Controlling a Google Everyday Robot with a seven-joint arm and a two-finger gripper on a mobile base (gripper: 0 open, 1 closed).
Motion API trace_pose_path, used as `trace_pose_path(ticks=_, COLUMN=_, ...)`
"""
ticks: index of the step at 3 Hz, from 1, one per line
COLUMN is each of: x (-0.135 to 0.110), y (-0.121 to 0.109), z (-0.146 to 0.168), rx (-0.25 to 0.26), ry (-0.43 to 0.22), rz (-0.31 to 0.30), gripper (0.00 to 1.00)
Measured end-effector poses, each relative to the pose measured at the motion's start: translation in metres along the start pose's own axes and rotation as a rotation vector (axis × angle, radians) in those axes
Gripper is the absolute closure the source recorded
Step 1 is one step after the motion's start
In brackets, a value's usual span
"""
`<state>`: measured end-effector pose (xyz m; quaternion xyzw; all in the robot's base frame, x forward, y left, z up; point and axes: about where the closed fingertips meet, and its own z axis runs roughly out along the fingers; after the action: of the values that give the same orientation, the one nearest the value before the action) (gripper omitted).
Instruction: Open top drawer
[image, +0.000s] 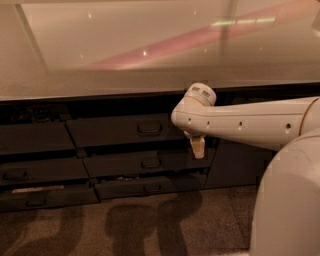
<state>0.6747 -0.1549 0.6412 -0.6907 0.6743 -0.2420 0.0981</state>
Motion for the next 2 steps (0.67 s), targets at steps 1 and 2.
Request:
trace_pose_path(ticks=1, x=0.003, y=0.001, z=0.001, rx=-0.011, ry=-0.055, rz=0.003, gripper=0.0)
trace_pose_path(ticks=2, x=0.018, y=-0.014, z=0.012, rx=-0.007, ry=-0.392, rz=0.178, gripper=0.0)
